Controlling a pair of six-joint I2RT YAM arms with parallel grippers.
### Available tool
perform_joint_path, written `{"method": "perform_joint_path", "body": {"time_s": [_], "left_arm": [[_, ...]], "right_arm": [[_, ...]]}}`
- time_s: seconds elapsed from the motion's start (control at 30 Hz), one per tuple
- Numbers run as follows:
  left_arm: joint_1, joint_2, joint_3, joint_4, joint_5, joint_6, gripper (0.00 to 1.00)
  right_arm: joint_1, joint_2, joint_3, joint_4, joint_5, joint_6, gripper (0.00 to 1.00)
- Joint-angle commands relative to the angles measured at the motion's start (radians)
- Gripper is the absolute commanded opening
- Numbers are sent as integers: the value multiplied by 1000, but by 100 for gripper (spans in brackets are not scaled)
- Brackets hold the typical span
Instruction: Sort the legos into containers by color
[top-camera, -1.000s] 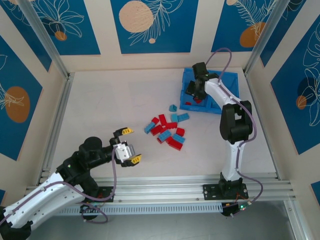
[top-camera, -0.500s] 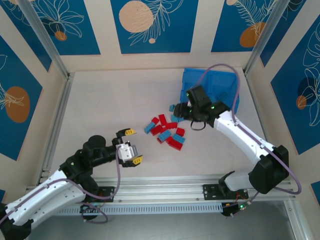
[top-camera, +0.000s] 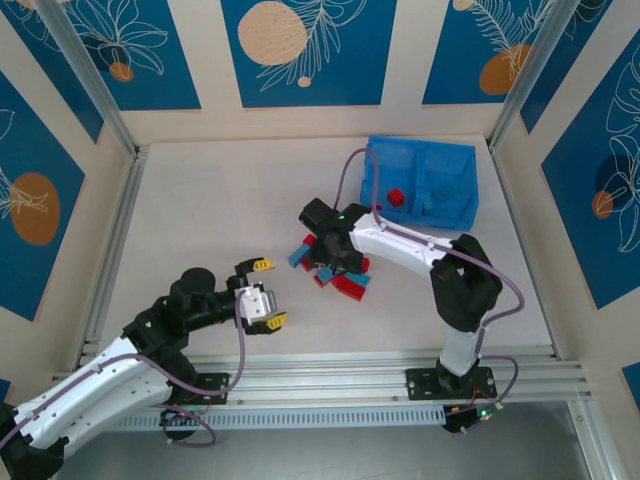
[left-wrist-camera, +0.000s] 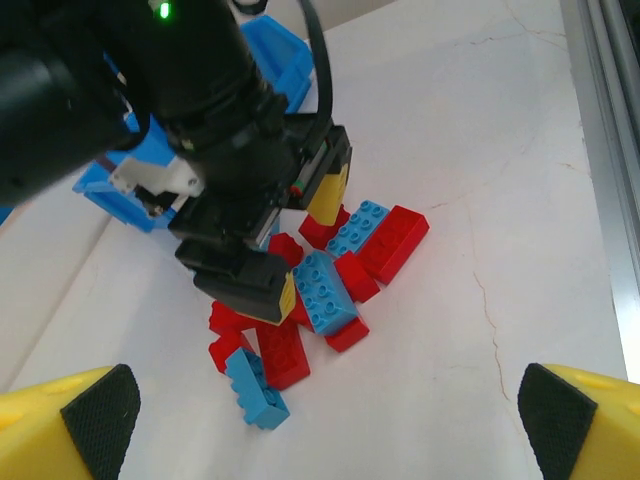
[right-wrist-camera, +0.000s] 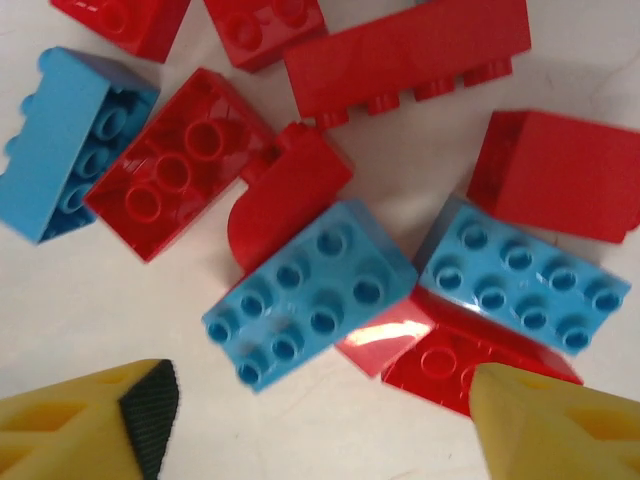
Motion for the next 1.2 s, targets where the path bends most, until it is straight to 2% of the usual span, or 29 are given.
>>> {"method": "perform_joint_path", "body": {"time_s": [0.0, 0.23, 0.33, 0.47, 0.67, 0.87, 1.0, 1.17], "left_arm": [[15, -16, -16, -11, 13, 28, 100], [20, -5, -16, -6, 32, 28, 100], [20, -6, -16, -7, 30, 28, 100], [20, -8, -16, -8, 24, 32, 100], [23, -2, -16, -6, 27, 33, 100], [23, -2, -19, -2, 29, 30, 100], [24, 0, -18, -1, 29, 30, 100], [25, 0, -18, -3, 27, 30, 100]], "right_arm": [[7, 38, 39, -71, 55, 9, 83], [-1, 150, 88, -40, 12, -9, 84], [-3, 186, 100, -43, 11, 0, 78], [-9, 200, 87, -48, 15, 14, 63], [-8, 150, 61, -48, 31, 16, 53], [-11, 79, 33, -31, 35, 15, 38], [-11, 62, 34, -33, 43, 9, 32], [-13, 32, 49, -48, 58, 11, 30]]}}
